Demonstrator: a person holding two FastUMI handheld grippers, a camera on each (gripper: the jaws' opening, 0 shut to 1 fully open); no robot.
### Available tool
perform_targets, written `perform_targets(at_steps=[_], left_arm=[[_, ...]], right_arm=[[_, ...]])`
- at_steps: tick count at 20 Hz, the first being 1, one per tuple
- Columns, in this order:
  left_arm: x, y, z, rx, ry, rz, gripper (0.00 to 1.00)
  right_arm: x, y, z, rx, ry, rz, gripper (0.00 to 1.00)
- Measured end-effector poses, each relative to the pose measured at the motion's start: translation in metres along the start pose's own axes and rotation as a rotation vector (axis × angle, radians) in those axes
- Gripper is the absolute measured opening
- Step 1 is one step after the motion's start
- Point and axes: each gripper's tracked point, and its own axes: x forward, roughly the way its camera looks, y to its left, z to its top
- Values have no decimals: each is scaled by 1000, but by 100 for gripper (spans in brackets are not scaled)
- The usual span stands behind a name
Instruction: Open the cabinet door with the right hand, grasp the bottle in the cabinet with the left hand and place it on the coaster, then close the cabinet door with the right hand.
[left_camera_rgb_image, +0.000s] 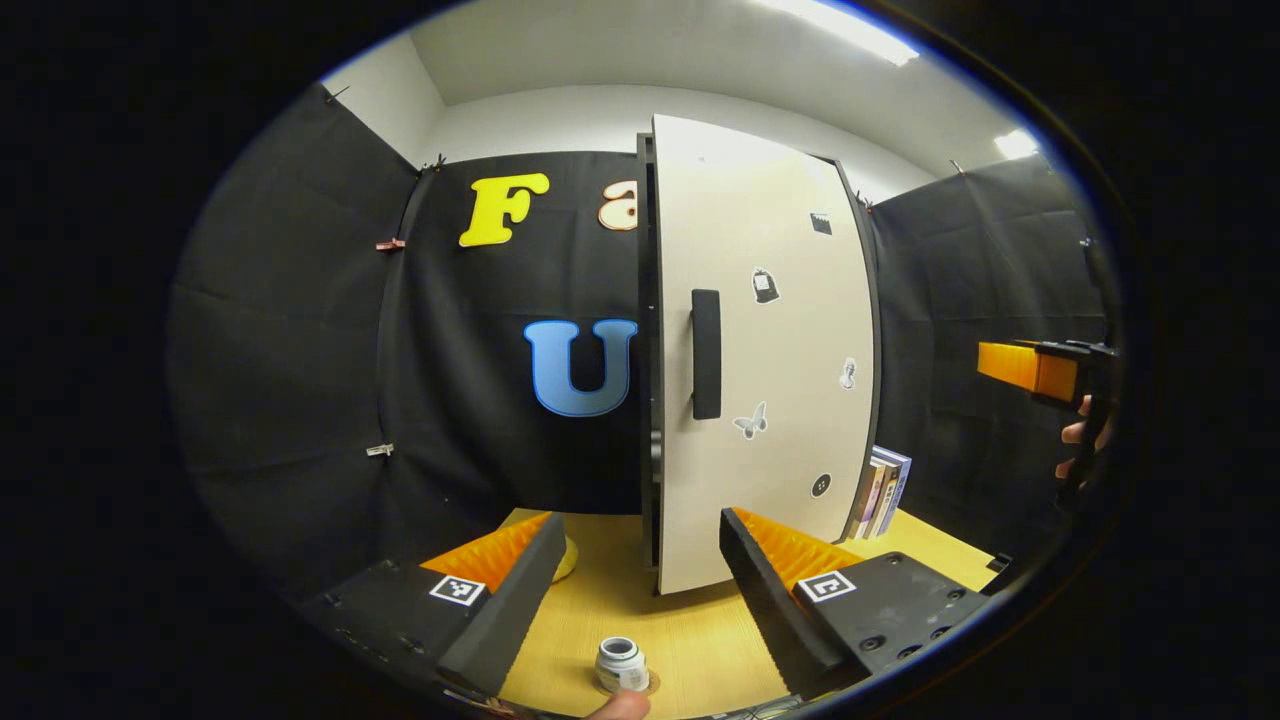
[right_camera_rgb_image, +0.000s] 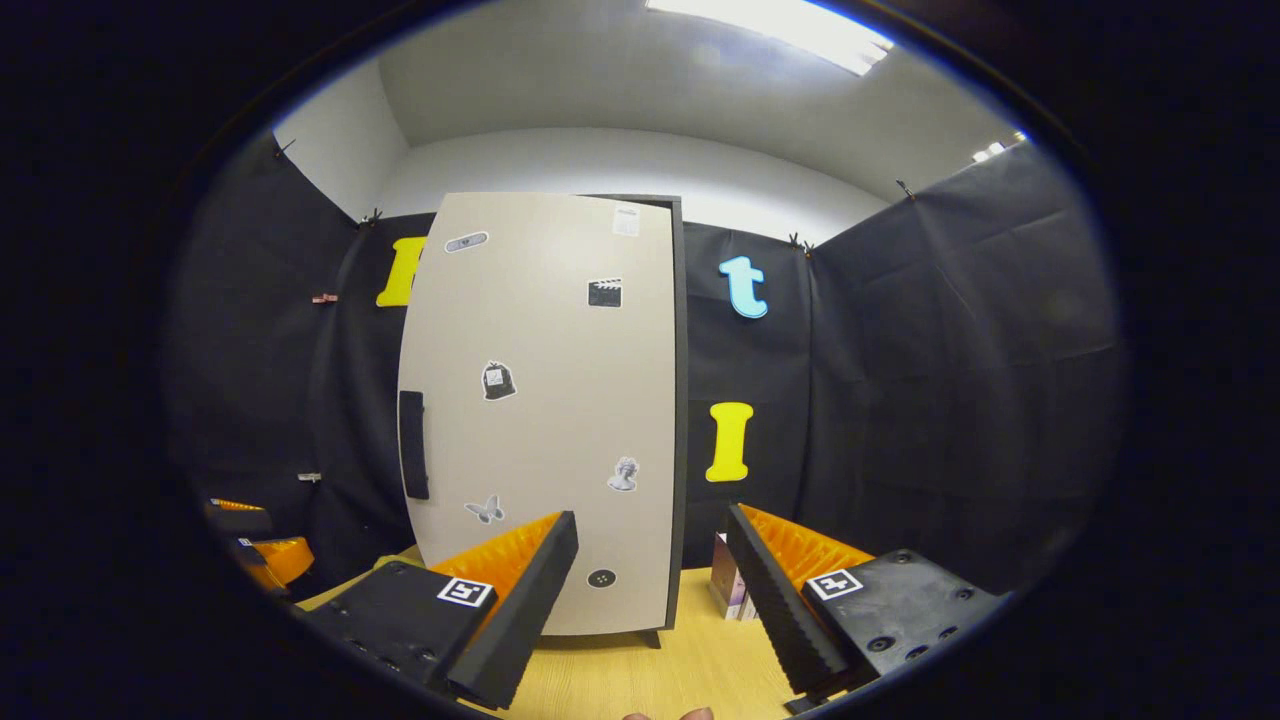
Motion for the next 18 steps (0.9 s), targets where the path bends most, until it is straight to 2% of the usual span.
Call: perform_targets(at_steps=[5, 18], left_arm=[[1, -2, 5, -20, 19, 13, 97], [3, -18, 36, -29, -25, 9, 98]], right_arm=[[-4, -2, -4, 1, 8, -7, 98], [-11, -4, -15, -6, 35, 3, 97]])
